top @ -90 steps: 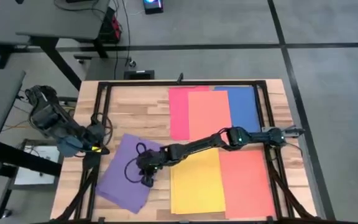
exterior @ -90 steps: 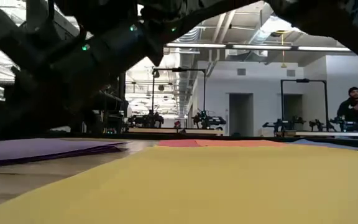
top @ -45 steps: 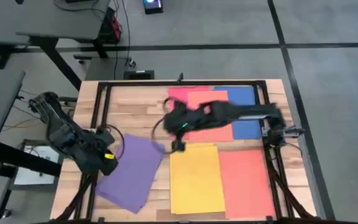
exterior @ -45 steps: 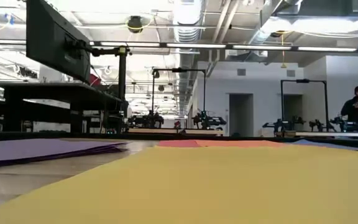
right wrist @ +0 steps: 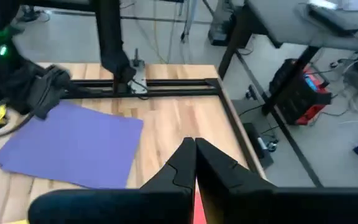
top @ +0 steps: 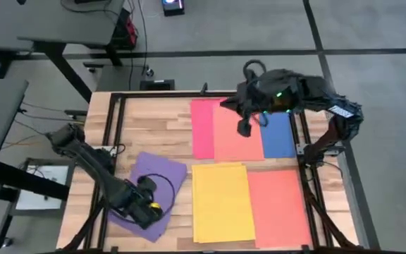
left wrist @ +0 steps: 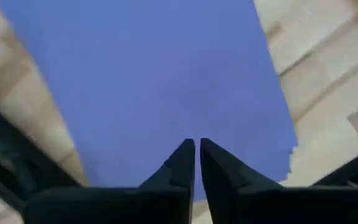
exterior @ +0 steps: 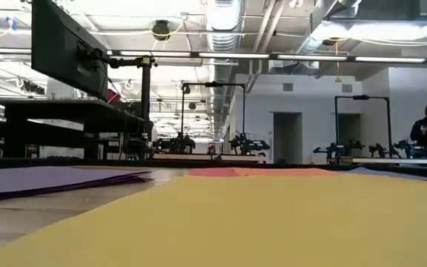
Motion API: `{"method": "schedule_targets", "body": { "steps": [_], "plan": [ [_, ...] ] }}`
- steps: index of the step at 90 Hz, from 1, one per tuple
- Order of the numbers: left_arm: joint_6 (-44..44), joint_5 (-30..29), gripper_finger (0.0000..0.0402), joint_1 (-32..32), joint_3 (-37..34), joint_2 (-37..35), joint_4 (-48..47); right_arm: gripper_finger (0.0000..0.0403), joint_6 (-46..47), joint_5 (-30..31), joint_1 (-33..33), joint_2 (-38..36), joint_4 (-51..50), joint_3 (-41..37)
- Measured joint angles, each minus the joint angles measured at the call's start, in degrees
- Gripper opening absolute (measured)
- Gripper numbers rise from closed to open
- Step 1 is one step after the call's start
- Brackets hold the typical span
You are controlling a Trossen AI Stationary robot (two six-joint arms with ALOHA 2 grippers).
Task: Organize paper
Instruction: Move the purple papers to the top left of the table
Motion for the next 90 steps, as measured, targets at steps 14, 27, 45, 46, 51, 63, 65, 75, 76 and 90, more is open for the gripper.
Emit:
{"method": "schedule_targets", "body": {
  "steps": [14, 27, 45, 46, 51, 63, 65, 75, 76, 90],
  "plan": [
    [1.4, 1.3, 0.0000, 3.2, -6.1, 1.4, 10.6, 0.0000, -2.0, 0.0, -0.2, 1.0, -1.6, -0.1],
    [-2.5, 3.0, 0.0000, 5.5, -17.1, -1.3, 20.3, 0.0000, -2.6, -0.2, -0.2, 1.7, -3.5, -0.5],
    [-2.9, 4.1, 0.0000, 7.0, -24.4, -4.6, 24.5, 0.0000, -1.8, -0.1, -0.3, 1.8, -6.7, -3.7],
    [-2.8, 4.4, 0.0000, 7.1, -24.8, -4.6, 25.1, 0.0000, -1.7, -0.1, -0.3, 1.8, -6.9, -3.9],
    [-2.5, 5.5, 0.0000, 7.0, -27.3, -4.4, 28.9, 0.0000, -1.7, -0.1, -0.3, 1.8, -6.7, -4.6],
    [-3.5, 7.1, 0.0000, 6.6, -31.9, -3.3, 37.0, 0.0000, -1.4, -0.1, -0.6, 1.4, -6.2, -6.6],
    [-3.7, 7.2, 0.0000, 6.7, -32.3, -3.3, 37.3, 0.0000, -1.4, -0.1, -0.6, 1.5, -6.2, -7.0],
    [-4.0, 7.7, 0.0000, 7.6, -33.6, -2.7, 37.1, 0.0000, -1.4, -0.1, -1.0, 1.7, -6.9, -7.8],
    [-4.0, 7.8, 0.0000, 7.8, -33.8, -2.7, 37.1, 0.0000, -1.4, -0.1, -1.0, 1.7, -6.8, -7.8],
    [-7.0, 8.5, 0.0000, 11.1, -34.6, -2.6, 37.8, 0.0000, -1.4, -0.1, -1.7, 1.5, -6.6, -7.7]
  ]
}}
